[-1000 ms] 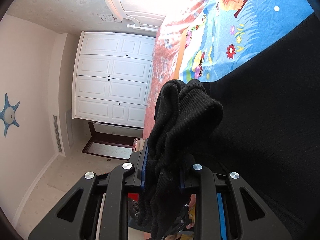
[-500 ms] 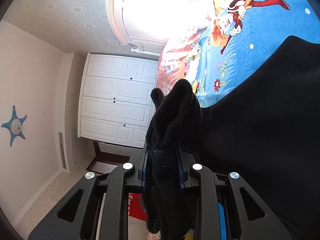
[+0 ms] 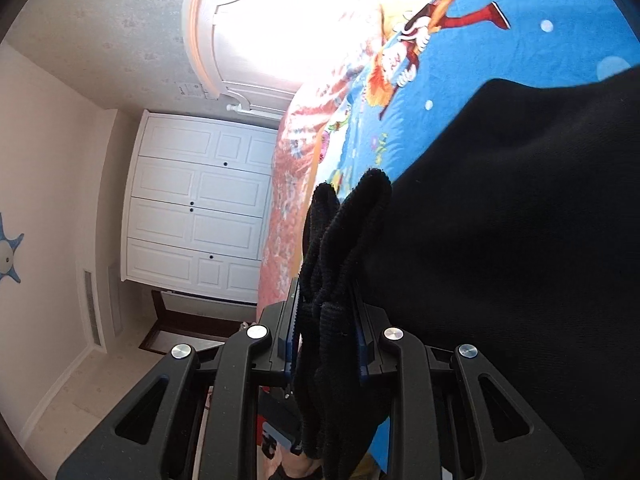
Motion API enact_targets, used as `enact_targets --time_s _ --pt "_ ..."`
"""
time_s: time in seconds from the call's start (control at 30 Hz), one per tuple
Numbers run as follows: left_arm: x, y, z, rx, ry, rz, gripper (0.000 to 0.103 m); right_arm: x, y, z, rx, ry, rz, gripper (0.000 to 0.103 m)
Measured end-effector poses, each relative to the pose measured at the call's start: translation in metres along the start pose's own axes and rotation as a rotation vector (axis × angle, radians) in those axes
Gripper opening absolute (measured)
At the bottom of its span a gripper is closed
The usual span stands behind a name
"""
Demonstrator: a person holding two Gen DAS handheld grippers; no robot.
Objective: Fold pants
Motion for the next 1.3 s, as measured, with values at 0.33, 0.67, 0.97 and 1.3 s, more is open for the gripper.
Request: enact_targets --time_s 0.33,0.67,0.97,1.3 --pt "0.011 -0.002 0.004 -0.017 -0.023 0.018 0.087 -0.027 0.003 0.003 -0.010 -0.031 -0.001 0.083" --pt "0.014 -0.004 0.007 -0.006 -0.045 -0.003 0.087 -0.052 -0.004 0.006 -0.041 0.011 -0.158 0.014" --pt "0.038 0.017 -0.017 0.121 0.055 -0.343 0.062 -0.071 0.019 0.007 -0.094 0.058 -0.271 0.011" --pt "0.040 -0.006 0.100 0.045 0.406 -0.636 0.050 0.040 0.033 -0.021 -0.264 0.554 -0.514 0.099"
Point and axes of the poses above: each gripper's, at about its wrist camera, not at the fingertips, and y roughly against the way its jaws point, x to its left, z to its top, the point moved 9 cm from there along -y, roughly the way its jaws point, and after that the axes turned 2 degrees about -x, right-handed, at the moved point
